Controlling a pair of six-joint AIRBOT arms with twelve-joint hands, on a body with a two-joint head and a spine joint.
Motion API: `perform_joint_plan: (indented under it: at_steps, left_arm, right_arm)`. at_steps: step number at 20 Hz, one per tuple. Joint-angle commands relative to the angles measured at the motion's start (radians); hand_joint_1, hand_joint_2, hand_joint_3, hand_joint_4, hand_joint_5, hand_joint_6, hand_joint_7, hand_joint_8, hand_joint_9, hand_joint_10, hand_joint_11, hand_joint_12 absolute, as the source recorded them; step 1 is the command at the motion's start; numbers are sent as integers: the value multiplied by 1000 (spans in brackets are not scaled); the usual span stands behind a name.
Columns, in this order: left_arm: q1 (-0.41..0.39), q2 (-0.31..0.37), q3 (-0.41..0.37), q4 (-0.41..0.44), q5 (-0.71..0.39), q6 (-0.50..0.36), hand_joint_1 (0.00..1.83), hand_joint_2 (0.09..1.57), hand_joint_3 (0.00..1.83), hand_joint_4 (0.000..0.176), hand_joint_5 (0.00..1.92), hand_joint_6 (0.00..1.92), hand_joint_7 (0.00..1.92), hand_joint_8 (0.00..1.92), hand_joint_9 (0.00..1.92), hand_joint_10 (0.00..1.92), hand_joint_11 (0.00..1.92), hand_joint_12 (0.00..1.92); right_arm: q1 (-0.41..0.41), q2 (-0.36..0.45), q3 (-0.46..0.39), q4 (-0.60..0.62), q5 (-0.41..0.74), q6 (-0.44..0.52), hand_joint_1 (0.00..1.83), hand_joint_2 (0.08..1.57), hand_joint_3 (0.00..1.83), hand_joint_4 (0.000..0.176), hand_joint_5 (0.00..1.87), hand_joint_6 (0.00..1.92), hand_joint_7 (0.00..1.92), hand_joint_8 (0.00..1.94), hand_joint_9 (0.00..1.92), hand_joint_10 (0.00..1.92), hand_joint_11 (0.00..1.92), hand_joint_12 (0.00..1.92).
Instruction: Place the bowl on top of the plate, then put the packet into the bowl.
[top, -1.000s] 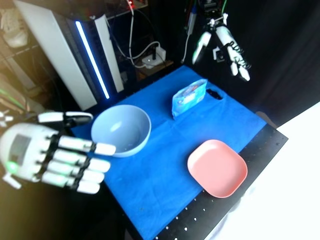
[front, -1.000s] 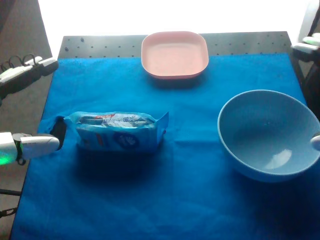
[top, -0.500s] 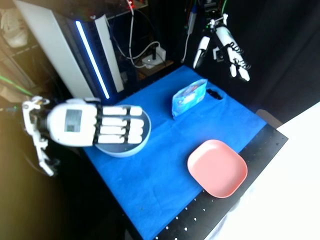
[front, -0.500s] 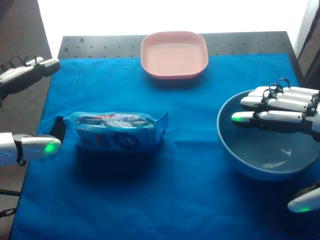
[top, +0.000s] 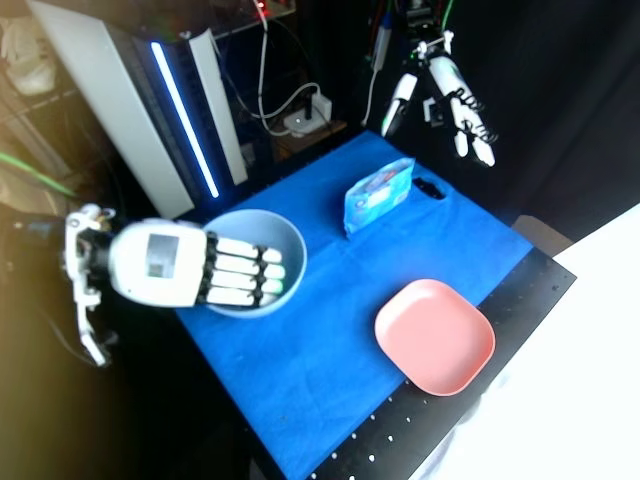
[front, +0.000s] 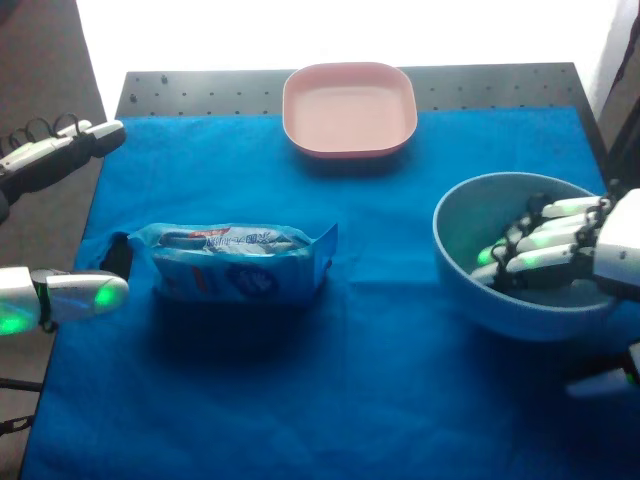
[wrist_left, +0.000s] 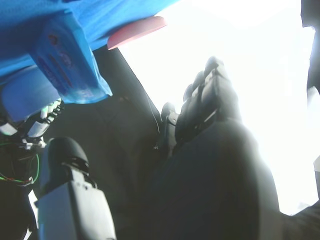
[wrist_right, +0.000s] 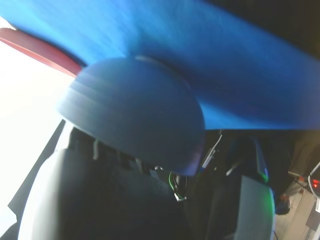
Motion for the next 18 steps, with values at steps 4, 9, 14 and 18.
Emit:
perform_joint_plan:
  at_steps: [4, 9, 14, 18]
  left_arm:
    - [-8, -12, 2, -14, -126, -8, 545, 939, 11, 168, 120, 1, 38, 7, 0, 0, 0, 0]
    - [-8, -14, 1, -16, -131, -8, 484, 1005, 22, 123, 70, 0, 38, 1, 0, 0, 0, 0]
    - [-1, -18, 0, -22, -138, -9, 586, 1017, 7, 139, 103, 12, 21, 6, 0, 0, 0, 0]
    - [0, -19, 0, -22, -140, -9, 646, 1019, 2, 98, 95, 2, 32, 4, 0, 0, 0, 0]
  right_arm:
    - [30, -39, 31, 16, 87, 52, 1360, 1163, 12, 0, 976, 1038, 841, 1288, 714, 1386, 579, 1616]
    - [64, -54, 41, -11, 87, 70, 1056, 966, 892, 0, 639, 1757, 738, 1938, 1081, 1920, 1114, 1921]
    - [114, -54, 41, -8, 97, 70, 1124, 831, 1103, 0, 697, 1759, 798, 1941, 1268, 1921, 1297, 1921]
    - [163, -63, 57, 17, 148, 69, 979, 957, 959, 0, 615, 1901, 1095, 1941, 1381, 1921, 1373, 1921]
